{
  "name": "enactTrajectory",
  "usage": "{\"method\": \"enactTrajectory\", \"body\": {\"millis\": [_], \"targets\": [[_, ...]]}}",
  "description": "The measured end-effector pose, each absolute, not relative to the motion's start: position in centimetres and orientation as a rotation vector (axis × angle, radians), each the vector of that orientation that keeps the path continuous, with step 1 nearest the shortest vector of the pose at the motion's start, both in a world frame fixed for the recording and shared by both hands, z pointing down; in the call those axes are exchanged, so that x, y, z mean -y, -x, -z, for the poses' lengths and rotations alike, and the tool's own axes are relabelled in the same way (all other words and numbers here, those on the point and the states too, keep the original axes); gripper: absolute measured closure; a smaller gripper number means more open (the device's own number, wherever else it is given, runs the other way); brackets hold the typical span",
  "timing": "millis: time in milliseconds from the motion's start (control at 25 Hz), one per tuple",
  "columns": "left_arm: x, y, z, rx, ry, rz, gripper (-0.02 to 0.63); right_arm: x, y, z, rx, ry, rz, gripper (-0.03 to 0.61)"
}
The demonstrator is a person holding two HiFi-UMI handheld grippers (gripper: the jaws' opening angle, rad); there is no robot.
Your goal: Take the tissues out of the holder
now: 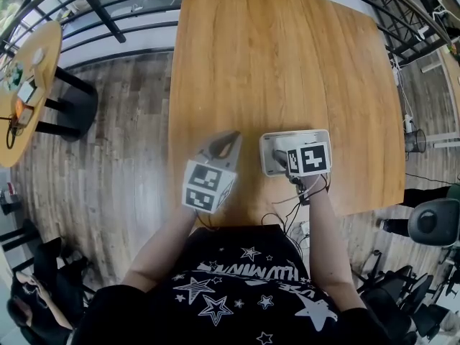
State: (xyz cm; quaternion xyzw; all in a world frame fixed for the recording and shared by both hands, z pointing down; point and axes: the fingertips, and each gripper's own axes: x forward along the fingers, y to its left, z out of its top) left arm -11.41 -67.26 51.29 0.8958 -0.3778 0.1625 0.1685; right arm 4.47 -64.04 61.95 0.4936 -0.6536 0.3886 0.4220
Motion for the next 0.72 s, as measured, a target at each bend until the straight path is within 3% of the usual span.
{"method": "enactTrajectory", "body": {"millis": [720], "targets": [[66.4,11.2,-50.5,1.137,-2.541,-0.416,0.603,63.2,-6.6,-53.8,2.083,-1.468,-0.884,0.209]]}}
